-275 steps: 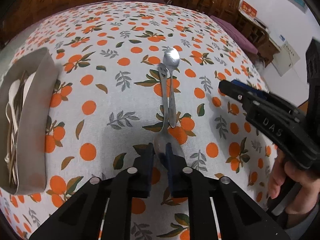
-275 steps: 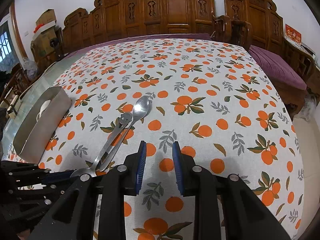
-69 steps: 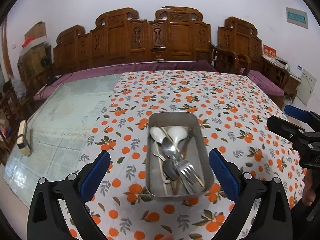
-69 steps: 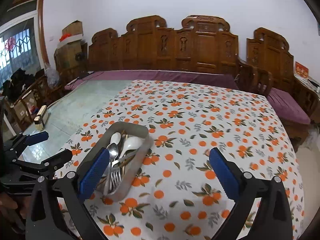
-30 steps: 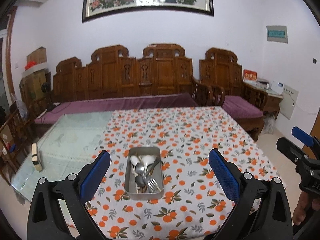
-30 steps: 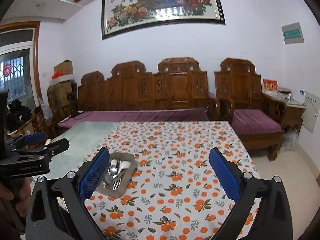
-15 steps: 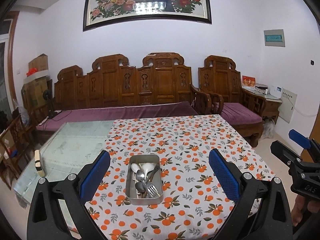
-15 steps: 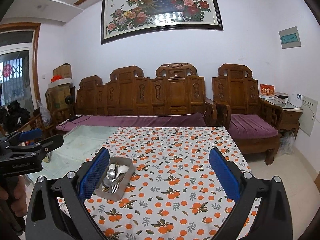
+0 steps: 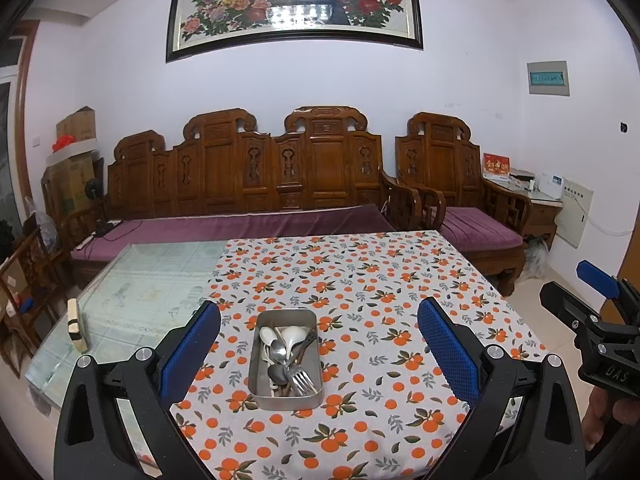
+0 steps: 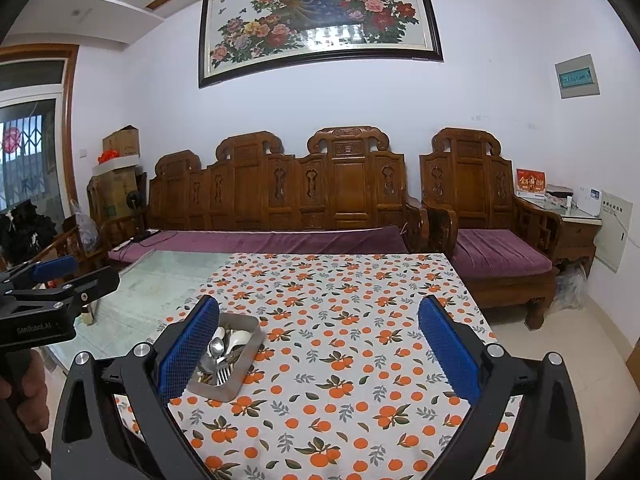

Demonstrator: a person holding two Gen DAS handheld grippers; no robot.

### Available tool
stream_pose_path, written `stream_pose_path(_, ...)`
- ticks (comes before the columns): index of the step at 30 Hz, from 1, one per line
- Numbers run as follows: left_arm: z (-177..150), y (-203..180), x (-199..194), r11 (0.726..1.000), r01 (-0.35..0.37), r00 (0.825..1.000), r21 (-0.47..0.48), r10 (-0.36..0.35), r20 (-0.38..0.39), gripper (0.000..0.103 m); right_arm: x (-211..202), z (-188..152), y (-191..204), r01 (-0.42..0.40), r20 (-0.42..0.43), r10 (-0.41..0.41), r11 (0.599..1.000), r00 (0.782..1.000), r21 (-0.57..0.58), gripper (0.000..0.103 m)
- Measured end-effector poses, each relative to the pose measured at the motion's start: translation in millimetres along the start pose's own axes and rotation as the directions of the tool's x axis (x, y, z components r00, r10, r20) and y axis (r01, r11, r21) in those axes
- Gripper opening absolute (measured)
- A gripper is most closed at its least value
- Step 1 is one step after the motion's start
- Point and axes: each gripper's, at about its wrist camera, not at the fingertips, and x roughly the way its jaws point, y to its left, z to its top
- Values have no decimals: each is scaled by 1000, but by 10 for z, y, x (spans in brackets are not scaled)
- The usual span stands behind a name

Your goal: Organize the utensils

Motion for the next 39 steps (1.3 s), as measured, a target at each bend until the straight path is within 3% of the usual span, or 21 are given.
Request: stream_pose_path(39,14,-7,-7,1000,-1,1000,-6,1,7,95,4,6,20,-6,-2,6,1000,1000,-1,100)
